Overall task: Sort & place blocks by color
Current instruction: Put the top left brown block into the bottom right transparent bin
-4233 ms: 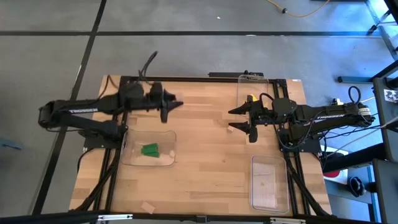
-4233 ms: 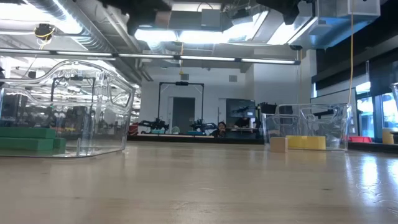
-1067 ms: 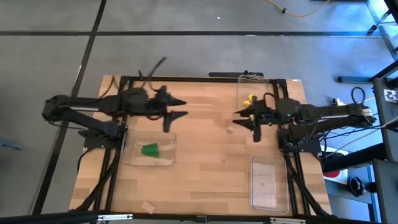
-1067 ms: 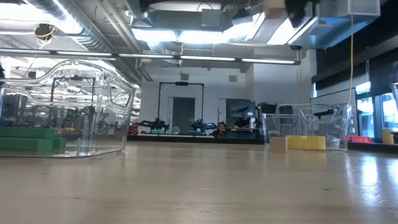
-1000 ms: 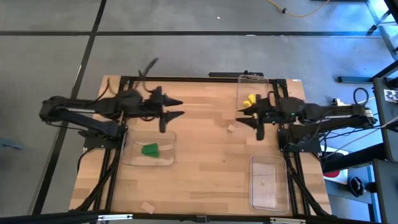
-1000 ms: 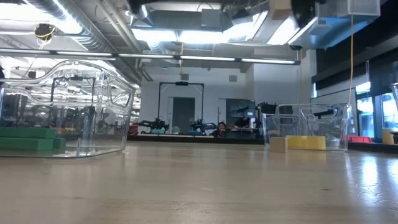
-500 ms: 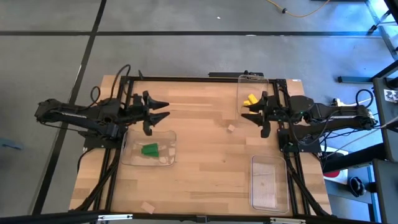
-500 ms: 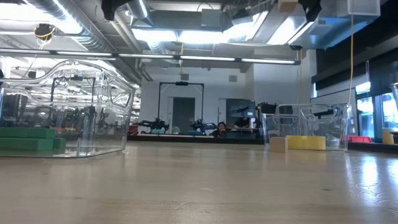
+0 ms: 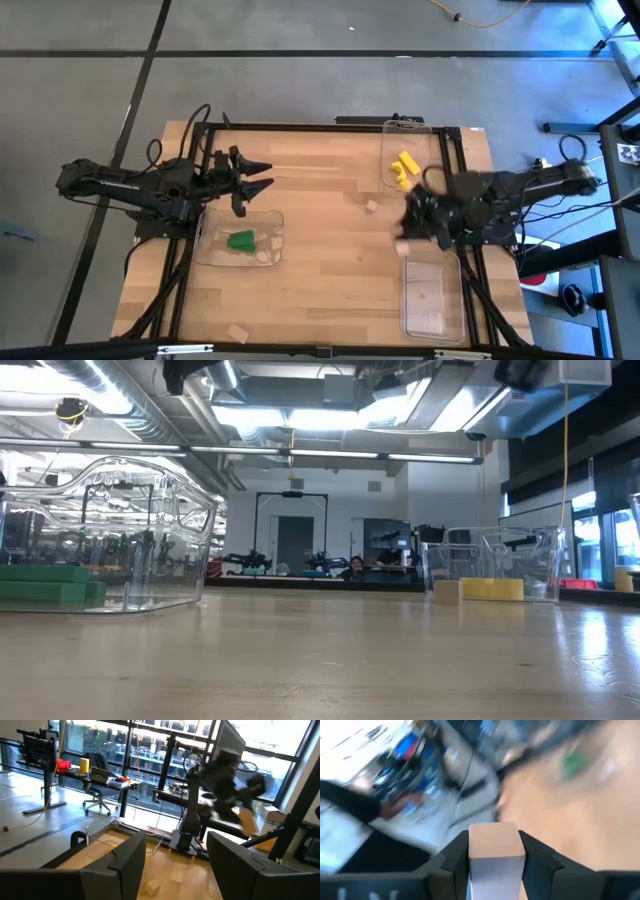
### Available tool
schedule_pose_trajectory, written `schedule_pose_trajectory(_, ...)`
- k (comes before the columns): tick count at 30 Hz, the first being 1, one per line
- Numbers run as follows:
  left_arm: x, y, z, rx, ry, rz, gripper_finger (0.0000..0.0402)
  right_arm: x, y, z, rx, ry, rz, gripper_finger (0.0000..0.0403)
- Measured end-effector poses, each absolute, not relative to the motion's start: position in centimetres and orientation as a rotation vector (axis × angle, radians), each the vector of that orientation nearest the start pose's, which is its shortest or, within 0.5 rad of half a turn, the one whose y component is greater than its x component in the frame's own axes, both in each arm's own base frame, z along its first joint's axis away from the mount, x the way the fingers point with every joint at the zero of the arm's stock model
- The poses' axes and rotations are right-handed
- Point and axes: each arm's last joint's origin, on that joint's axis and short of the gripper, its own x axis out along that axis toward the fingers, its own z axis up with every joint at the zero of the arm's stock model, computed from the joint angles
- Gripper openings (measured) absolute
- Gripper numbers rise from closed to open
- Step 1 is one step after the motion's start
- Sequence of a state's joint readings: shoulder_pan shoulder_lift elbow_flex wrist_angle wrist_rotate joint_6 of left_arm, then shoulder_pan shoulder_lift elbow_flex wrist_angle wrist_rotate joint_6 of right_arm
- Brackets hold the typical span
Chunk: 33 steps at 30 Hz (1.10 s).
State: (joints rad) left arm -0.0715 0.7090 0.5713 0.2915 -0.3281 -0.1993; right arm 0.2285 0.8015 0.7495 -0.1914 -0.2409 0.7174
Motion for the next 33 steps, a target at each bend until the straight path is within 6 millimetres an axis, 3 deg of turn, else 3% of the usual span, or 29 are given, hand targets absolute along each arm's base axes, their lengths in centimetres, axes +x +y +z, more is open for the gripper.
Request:
schedule_pose_trajectory(6, 16.5, -0.2, 31.6, -0.228, -0.175, 0.244, 0.02, 16.1, 10.9, 29.1, 0.95, 0.848, 0.48, 0.0132)
schedule_pose_trajectory(9, 16.5, -0.2, 31.6, -0.228, -0.175, 0.244, 0.02, 14.9, 13.9, 27.3, 0.991, 1.067, 0.405, 0.0132)
schedule_pose_trajectory(12, 16.5, -0.2, 31.6, -0.229, -0.176, 0.244, 0.02, 13.8, 15.9, 25.2, 0.993, 1.211, 0.225, 0.0132)
schedule_pose_trajectory(16, 16.5, -0.2, 31.6, -0.229, -0.177, 0.245, 0.02, 13.3, 17.0, 22.3, 0.995, 1.317, -0.095, 0.0132)
schedule_pose_trajectory(22, 16.5, -0.2, 31.6, -0.229, -0.178, 0.252, 0.02, 13.8, 17.1, 19.5, 0.993, 1.344, -0.416, 0.0132)
schedule_pose_trajectory(33, 16.5, -0.2, 31.6, -0.23, -0.181, 0.27, 0.02, 14.3, 17.8, 17.0, 0.907, 1.374, -0.554, 0.0132)
